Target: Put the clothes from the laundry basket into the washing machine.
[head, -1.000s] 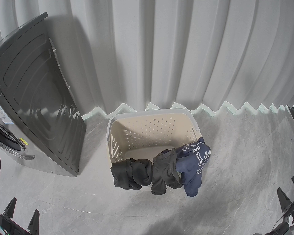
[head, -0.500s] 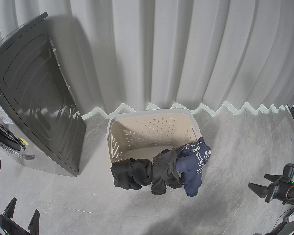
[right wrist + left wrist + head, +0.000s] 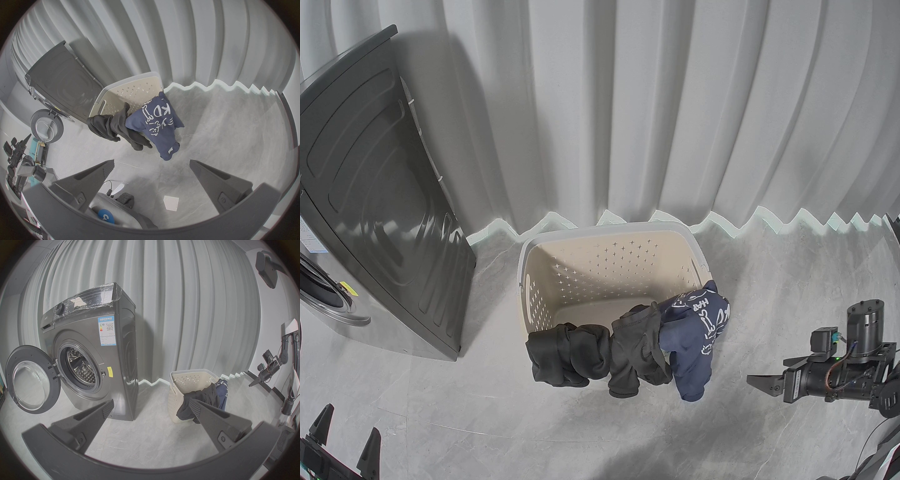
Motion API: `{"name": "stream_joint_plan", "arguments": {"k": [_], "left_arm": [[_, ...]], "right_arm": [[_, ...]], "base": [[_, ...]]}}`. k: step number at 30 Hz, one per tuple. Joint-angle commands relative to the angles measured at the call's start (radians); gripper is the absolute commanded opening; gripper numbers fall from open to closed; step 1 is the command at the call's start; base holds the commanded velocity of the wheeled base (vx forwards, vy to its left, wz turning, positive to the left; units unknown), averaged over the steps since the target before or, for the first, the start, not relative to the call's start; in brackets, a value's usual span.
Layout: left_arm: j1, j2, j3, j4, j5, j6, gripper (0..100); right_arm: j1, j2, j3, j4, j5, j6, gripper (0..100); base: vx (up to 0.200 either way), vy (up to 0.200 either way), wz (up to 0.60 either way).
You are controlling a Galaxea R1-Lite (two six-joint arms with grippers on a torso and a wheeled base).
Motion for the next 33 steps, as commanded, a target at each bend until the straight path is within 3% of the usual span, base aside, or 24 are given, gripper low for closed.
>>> {"name": "stream_joint_plan", "arguments": {"k": [1,14,33], "left_arm": [[0.0,-0.017,0.015,0.0,-0.001,-0.001,100],[0.0,-0.017,0.015,0.0,-0.001,-0.001,100],[0.0,-0.017,0.015,0.0,-0.001,-0.001,100]], "right_arm": [[0.047,0.211,-0.029,-0.091,-0.002,0.001,100],[0.103,0.478,-0.069,-0.418,-0.018,-0.002,100],[0.14,0.689,-0.287,-0.524,-0.067,0.019,100]], "base": [[0.0,0.0,0.0],[0.0,0.0,0.0],[0.0,0.0,0.0]]}}
